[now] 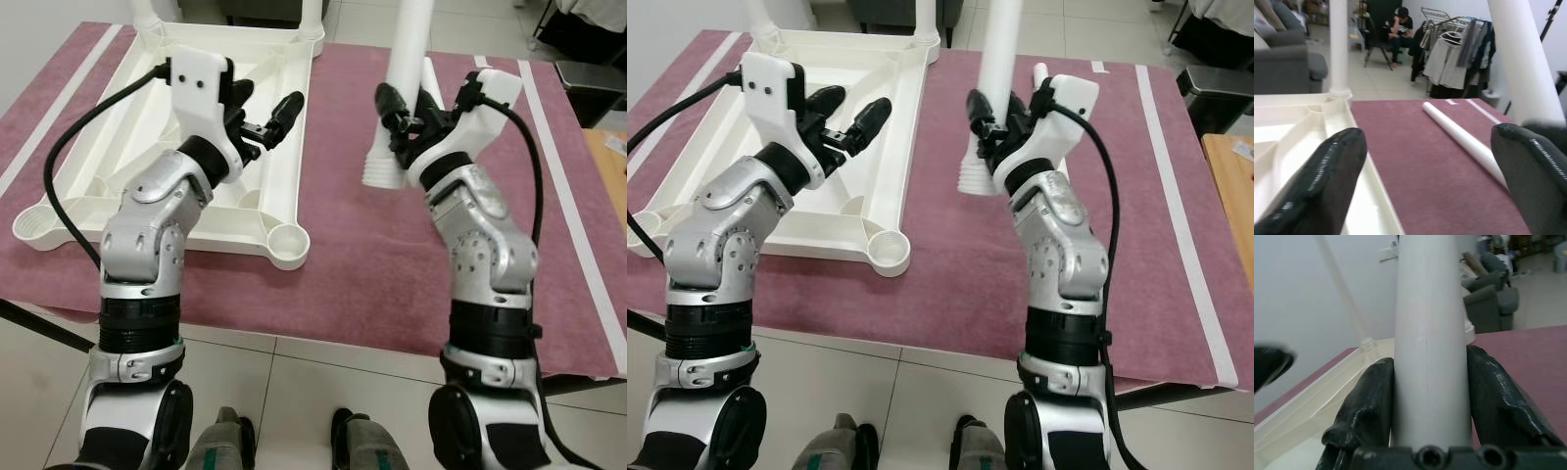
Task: Building children table
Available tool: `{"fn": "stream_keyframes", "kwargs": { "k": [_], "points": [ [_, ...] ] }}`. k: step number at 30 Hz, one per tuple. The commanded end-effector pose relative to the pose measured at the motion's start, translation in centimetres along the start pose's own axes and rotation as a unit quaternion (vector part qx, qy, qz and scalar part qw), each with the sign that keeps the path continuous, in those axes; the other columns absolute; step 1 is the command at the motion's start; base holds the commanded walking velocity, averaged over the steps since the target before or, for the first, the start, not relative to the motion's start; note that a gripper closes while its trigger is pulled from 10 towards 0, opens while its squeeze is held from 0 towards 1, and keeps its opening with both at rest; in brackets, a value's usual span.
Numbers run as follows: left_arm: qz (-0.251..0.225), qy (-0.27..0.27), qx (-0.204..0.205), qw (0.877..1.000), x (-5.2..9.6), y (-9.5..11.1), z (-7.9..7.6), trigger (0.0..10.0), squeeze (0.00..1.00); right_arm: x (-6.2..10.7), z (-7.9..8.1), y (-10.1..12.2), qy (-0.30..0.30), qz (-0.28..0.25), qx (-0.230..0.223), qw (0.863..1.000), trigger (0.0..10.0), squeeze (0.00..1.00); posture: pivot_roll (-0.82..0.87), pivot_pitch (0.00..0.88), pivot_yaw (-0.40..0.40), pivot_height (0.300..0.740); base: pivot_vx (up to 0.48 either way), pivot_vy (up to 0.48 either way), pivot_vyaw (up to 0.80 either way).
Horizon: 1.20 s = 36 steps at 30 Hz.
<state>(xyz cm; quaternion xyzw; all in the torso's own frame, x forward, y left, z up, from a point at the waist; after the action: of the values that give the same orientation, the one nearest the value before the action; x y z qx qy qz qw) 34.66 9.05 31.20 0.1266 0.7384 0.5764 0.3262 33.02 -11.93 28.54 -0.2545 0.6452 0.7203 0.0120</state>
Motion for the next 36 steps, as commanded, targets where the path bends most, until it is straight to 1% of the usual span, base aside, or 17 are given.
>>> {"fn": "stream_keyframes", "kwargs": {
  "k": [1, 2, 3, 5, 7, 11, 12, 13, 16, 20, 22, 28, 29, 30, 31, 32, 36],
  "points": [
    [0.005, -0.032, 0.017, 0.999, 0.0, 0.0, -0.3, 10.0, 1.00, 0.1, 1.0, 1.0, 0.024, -0.023, 0.014, 0.999, 10.0, 0.00, -0.05, 0.136, 0.110, 0.740, 0.000, 0.000, 0.00],
    [0.008, -0.051, 0.038, 0.998, -0.3, 0.1, -0.6, 10.0, 0.63, 0.5, 1.5, 0.8, 0.039, -0.022, 0.029, 0.999, 10.0, 0.00, -0.06, 0.136, 0.114, 0.740, 0.000, 0.000, 0.00],
    [0.010, -0.082, 0.058, 0.995, -0.6, 0.3, -1.1, 10.0, 0.00, 0.9, 2.1, 0.7, 0.056, -0.023, 0.043, 0.997, 10.0, 0.00, -0.06, 0.134, 0.118, 0.740, 0.000, 0.000, 0.00],
    [0.014, -0.143, 0.084, 0.986, -1.0, 0.6, -2.3, 10.0, 0.00, 1.4, 3.2, 0.4, 0.093, -0.023, 0.062, 0.993, 10.0, 0.00, -0.06, 0.134, 0.120, 0.740, 0.000, 0.000, 0.00],
    [0.014, -0.143, 0.084, 0.986, -1.0, 0.6, -2.3, 10.0, 0.00, 1.4, 3.2, 0.4, 0.093, -0.023, 0.062, 0.993, 10.0, 0.00, -0.06, 0.134, 0.120, 0.740, 0.000, 0.000, 0.00],
    [0.011, -0.182, 0.117, 0.976, -1.2, 1.1, -3.0, 10.0, 0.00, 1.6, 3.9, 0.3, 0.119, -0.027, 0.076, 0.990, 10.0, 0.00, -0.06, 0.133, 0.121, 0.740, 0.000, 0.000, 0.00],
    [0.009, -0.207, 0.142, 0.968, -1.2, 1.4, -3.5, 10.0, 0.00, 1.8, 4.2, 0.2, 0.129, -0.030, 0.086, 0.988, 10.0, 0.00, -0.06, 0.132, 0.120, 0.740, 0.000, 0.000, 0.00],
    [0.009, -0.207, 0.142, 0.968, -1.2, 1.4, -3.5, 10.0, 0.00, 1.8, 4.2, 0.2, 0.129, -0.030, 0.086, 0.988, 10.0, 0.00, -0.06, 0.132, 0.120, 0.740, 0.000, 0.000, 0.00],
    [0.004, -0.263, 0.175, 0.949, -0.8, 2.1, -4.7, 10.0, 0.00, 2.2, 5.1, -0.1, 0.152, -0.034, 0.106, 0.982, 10.0, 0.00, -0.06, 0.132, 0.120, 0.740, 0.000, 0.000, 0.00],
    [0.004, -0.268, 0.192, 0.944, -0.8, 2.2, -4.7, 10.0, 0.00, 2.4, 5.6, -0.2, 0.161, -0.035, 0.115, 0.980, 10.0, 0.00, -0.06, 0.131, 0.121, 0.740, 0.000, 0.000, 0.00],
    [-0.002, -0.282, 0.210, 0.936, -0.6, 2.4, -5.0, 10.0, 0.00, 2.6, 5.8, -0.5, 0.166, -0.032, 0.119, 0.978, 10.0, 0.00, -0.06, 0.132, 0.123, 0.740, 0.000, 0.000, 0.00],
    [0.009, -0.267, 0.217, 0.939, -0.9, 2.1, -4.8, 10.0, 0.00, 2.7, 6.0, -0.5, 0.171, -0.034, 0.120, 0.977, 10.0, 0.00, -0.06, 0.132, 0.123, 0.740, 0.000, 0.000, 0.00],
    [0.010, -0.259, 0.220, 0.940, -1.0, 2.0, -4.6, 6.3, 0.00, 2.7, 6.0, -0.5, 0.172, -0.035, 0.121, 0.977, 10.0, 0.00, -0.06, 0.133, 0.123, 0.740, 0.000, 0.000, 0.00],
    [0.014, -0.250, 0.224, 0.942, -1.1, 1.9, -4.4, 1.4, 0.00, 2.7, 6.1, -0.5, 0.173, -0.036, 0.122, 0.977, 10.0, 0.00, -0.06, 0.133, 0.123, 0.740, 0.000, 0.000, 0.00],
    [0.014, -0.250, 0.224, 0.942, -1.1, 1.9, -4.4, 1.4, 0.00, 2.7, 6.1, -0.5, 0.173, -0.036, 0.122, 0.977, 10.0, 0.00, -0.06, 0.133, 0.123, 0.740, 0.000, 0.000, 0.00],
    [0.020, -0.239, 0.229, 0.943, -1.3, 1.7, -4.2, 0.0, 0.00, 2.8, 6.2, -0.6, 0.177, -0.037, 0.124, 0.976, 10.0, 0.00, -0.06, 0.133, 0.123, 0.740, 0.000, 0.000, 0.00],
    [0.022, -0.240, 0.230, 0.943, -1.2, 1.5, -4.4, 0.0, 0.00, 2.9, 6.3, -0.7, 0.179, -0.035, 0.126, 0.975, 10.0, 0.00, -0.05, 0.134, 0.123, 0.740, 0.000, 0.000, 0.00]
  ]
}}
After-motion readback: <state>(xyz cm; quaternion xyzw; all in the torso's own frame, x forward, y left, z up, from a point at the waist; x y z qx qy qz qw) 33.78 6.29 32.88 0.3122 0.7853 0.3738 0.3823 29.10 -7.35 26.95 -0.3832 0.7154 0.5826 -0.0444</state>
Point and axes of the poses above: a point about 5 cm out from each wrist's last joint towards the gripper, its own x axis pointing back from the gripper into the wrist, its own y axis along the axis of the wrist's last joint, z = x × y, the point moved 2 cm from there along -x, pointing out of the wrist towards the gripper, and after that the axes turned 4 degrees about x, right-handed, at the moved point
